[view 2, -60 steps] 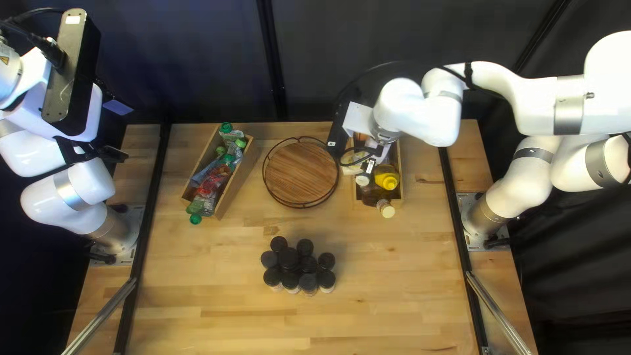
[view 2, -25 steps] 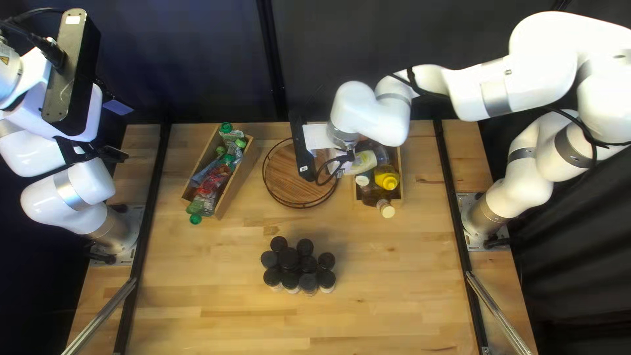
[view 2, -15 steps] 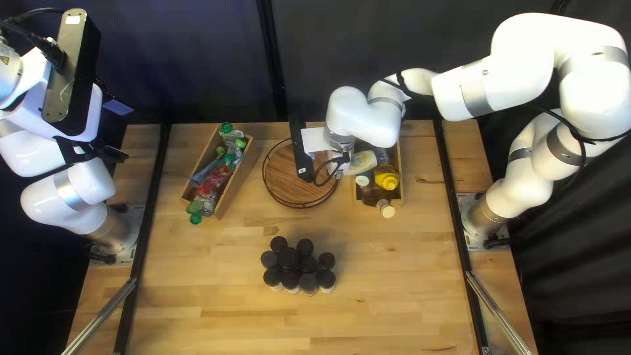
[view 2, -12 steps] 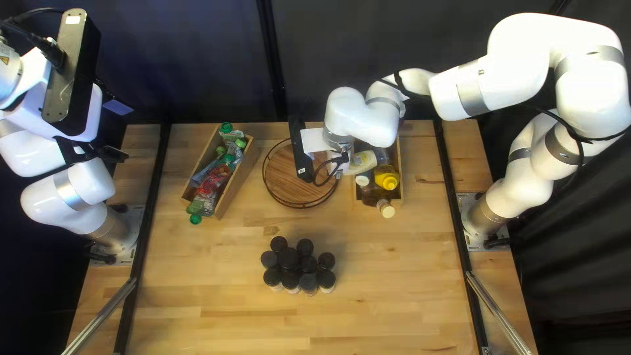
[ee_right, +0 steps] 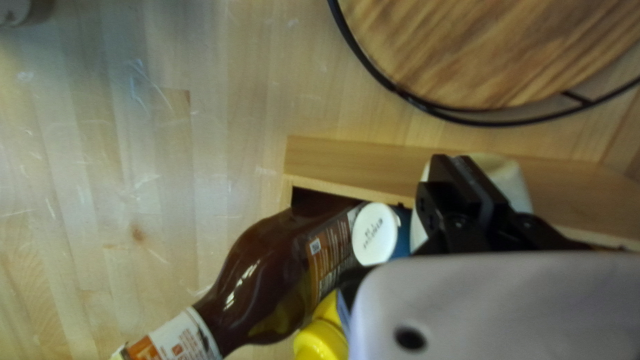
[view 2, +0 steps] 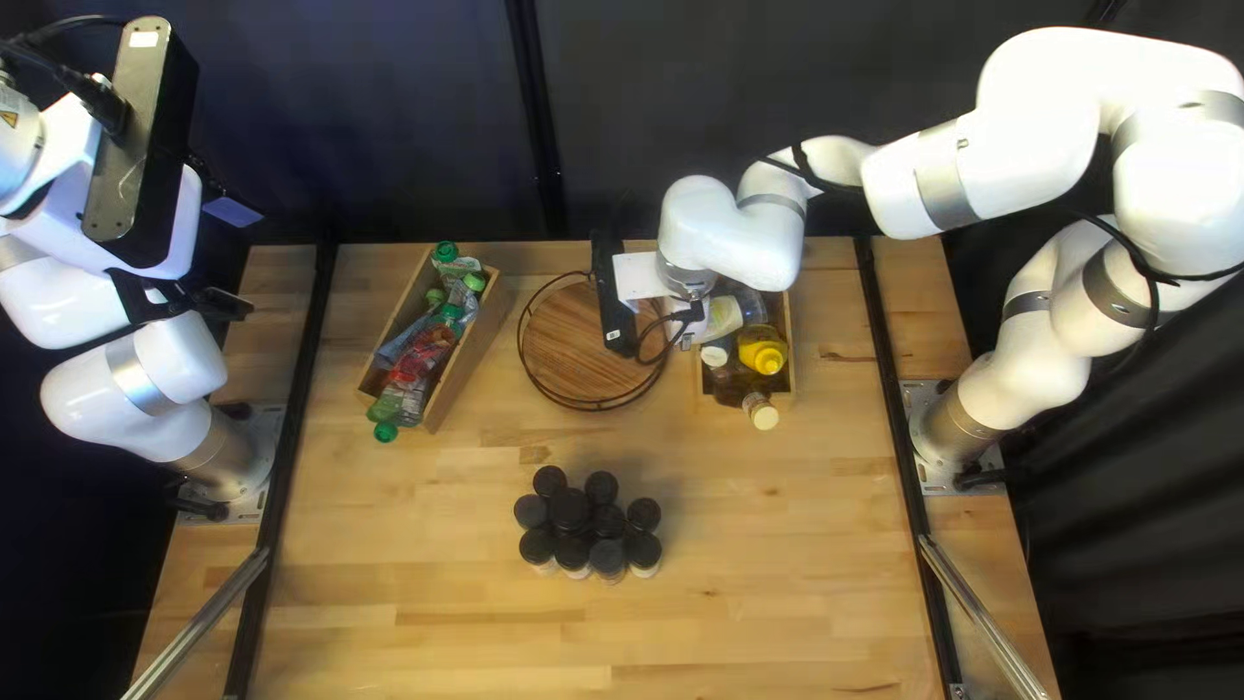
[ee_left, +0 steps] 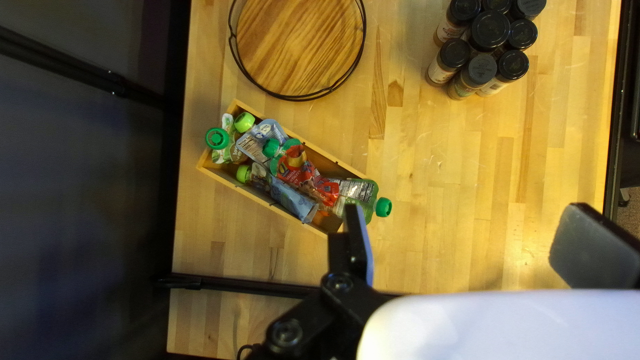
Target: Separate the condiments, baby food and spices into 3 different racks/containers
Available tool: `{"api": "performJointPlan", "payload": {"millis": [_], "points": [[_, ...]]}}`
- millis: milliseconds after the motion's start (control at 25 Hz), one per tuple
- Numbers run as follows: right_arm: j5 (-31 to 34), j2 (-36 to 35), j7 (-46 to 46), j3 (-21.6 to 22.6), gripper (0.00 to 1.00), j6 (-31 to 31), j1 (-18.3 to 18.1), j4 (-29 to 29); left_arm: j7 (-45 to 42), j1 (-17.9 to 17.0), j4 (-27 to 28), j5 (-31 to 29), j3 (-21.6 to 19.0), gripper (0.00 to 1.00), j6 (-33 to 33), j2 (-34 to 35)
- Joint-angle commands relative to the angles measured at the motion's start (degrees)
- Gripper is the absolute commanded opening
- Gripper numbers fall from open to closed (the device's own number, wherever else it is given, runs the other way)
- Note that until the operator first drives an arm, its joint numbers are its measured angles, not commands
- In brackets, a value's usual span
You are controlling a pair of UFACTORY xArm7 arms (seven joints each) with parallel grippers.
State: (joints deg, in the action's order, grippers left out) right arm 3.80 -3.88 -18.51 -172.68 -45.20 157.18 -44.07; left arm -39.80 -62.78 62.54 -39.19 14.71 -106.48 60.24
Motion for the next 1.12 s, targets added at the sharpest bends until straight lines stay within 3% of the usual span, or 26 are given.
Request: {"api": "performJointPlan", "payload": {"millis": [40,120,160,200,240,520,560,640,680,720,760,800,1120], "points": [[0.7,-2.0,1.6,0.4,0.0,-1.2,0.1,0.1,0.0,0.0,0.0,0.0,0.0,1.0,0.0,0.0],[0.2,-1.4,1.6,0.7,0.02,-1.5,0.5,-1.5,0.0,0.0,0.0,0.0,0.0,1.0,0.0,0.0],[0.0,-1.0,1.5,0.8,0.14,-1.5,0.6,-2.0,0.0,0.0,0.0,0.0,0.0,1.0,0.0,0.0],[-0.4,-0.1,1.1,1.0,0.89,-1.4,0.8,-3.2,0.0,0.0,0.0,0.0,0.0,1.0,0.0,0.0],[-0.8,0.8,0.7,1.1,1.0,-1.3,1.0,-4.1,0.0,0.0,0.0,0.0,0.0,1.0,0.0,0.0],[-1.8,5.3,-1.7,0.7,1.0,2.6,0.5,-5.4,0.0,0.0,0.0,0.0,0.0,1.0,0.0,0.0],[-1.8,5.5,-1.7,0.6,0.97,2.9,0.5,-5.3,0.0,0.0,0.0,0.0,0.0,1.0,0.0,0.0],[-1.8,6.0,-1.8,0.5,0.76,3.8,0.3,-5.1,0.0,0.0,0.0,0.0,0.0,1.0,0.0,0.0],[-1.8,6.3,-1.8,0.5,0.73,4.0,0.3,-5.2,0.0,0.0,0.0,0.0,0.0,1.0,0.0,0.0],[-1.7,6.7,-1.7,0.5,0.78,4.1,0.4,-5.4,0.0,0.0,0.0,0.0,0.0,1.0,0.0,0.0],[-1.5,6.9,-1.7,0.5,0.92,4.2,0.4,-5.5,0.0,0.0,0.0,0.0,0.0,1.0,0.0,0.0],[-1.1,7.3,-1.2,0.5,1.0,4.0,0.5,-5.8,0.0,0.0,0.0,0.0,0.0,1.0,0.0,0.0],[3.6,4.5,4.2,0.3,1.0,0.5,0.6,-3.3,0.0,0.0,0.0,0.0,0.0,1.0,0.0,0.0]]}}
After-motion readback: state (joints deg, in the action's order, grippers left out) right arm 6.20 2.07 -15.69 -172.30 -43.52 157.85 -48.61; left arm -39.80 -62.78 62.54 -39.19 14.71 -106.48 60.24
